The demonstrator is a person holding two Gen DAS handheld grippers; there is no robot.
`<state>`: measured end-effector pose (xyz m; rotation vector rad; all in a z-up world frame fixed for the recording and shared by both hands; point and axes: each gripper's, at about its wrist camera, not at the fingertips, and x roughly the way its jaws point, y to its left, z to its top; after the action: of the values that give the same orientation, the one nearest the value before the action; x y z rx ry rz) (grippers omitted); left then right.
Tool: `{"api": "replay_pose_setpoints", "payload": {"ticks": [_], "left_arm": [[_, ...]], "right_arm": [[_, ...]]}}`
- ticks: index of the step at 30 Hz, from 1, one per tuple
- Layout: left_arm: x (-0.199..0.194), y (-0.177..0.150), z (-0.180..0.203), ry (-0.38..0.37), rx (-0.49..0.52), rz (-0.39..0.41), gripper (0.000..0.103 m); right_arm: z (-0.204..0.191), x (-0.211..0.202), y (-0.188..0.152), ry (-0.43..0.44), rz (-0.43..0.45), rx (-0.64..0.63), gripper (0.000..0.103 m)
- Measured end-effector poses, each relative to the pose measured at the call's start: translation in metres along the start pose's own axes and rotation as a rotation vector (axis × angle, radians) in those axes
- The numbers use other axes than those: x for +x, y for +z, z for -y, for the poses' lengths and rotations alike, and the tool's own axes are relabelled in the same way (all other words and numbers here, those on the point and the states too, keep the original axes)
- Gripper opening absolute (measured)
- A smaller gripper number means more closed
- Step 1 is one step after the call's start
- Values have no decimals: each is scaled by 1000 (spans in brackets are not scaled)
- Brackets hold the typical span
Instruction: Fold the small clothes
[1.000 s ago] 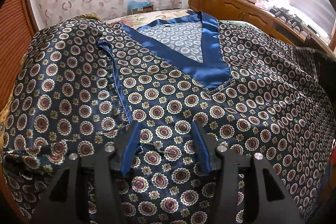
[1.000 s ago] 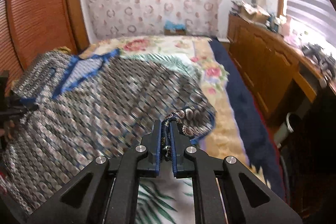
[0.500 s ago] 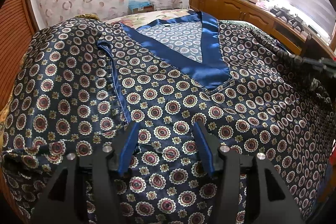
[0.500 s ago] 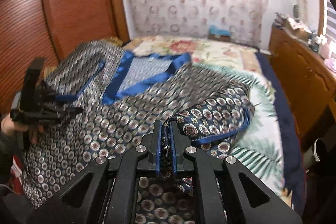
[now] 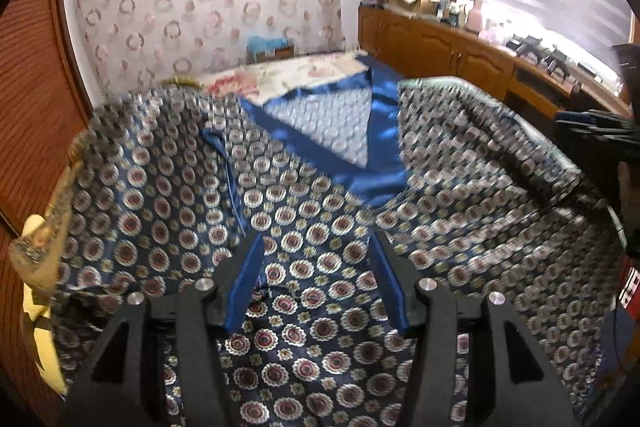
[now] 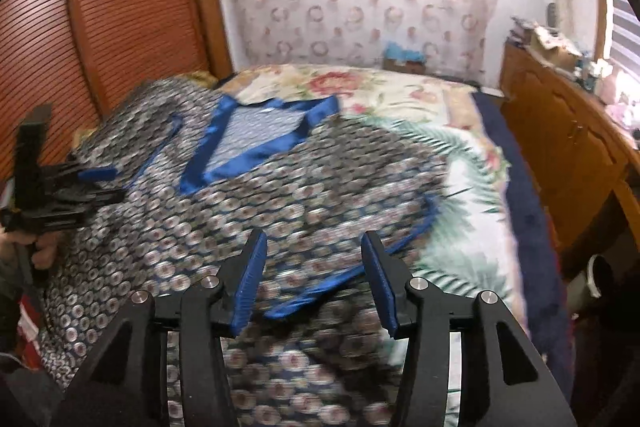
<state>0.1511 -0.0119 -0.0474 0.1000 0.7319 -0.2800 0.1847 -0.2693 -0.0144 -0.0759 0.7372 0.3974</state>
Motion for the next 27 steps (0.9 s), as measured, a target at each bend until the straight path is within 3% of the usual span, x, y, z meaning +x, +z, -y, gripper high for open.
{"api": "replay_pose_setpoints", "payload": {"ticks": [7,13,17,20,27], "left_arm": [[-33,10,7,-42,-49,87,53],[-45,13,11,-49,-48,108,54],[-49,10,8,-58,-41,110,53],[-51,9,5,-61,-45,115,53],[-60,9,-8,-38,-61,140,53]], "right_arm": [[49,31,8,-102,-80,58,49],[76,69,10,-98,-156,146,34],[74,78,17,-87,-152,131,8],[63,78,27,-97,-124,78,6],[25,74,57,-23,-58,-16,5]]}}
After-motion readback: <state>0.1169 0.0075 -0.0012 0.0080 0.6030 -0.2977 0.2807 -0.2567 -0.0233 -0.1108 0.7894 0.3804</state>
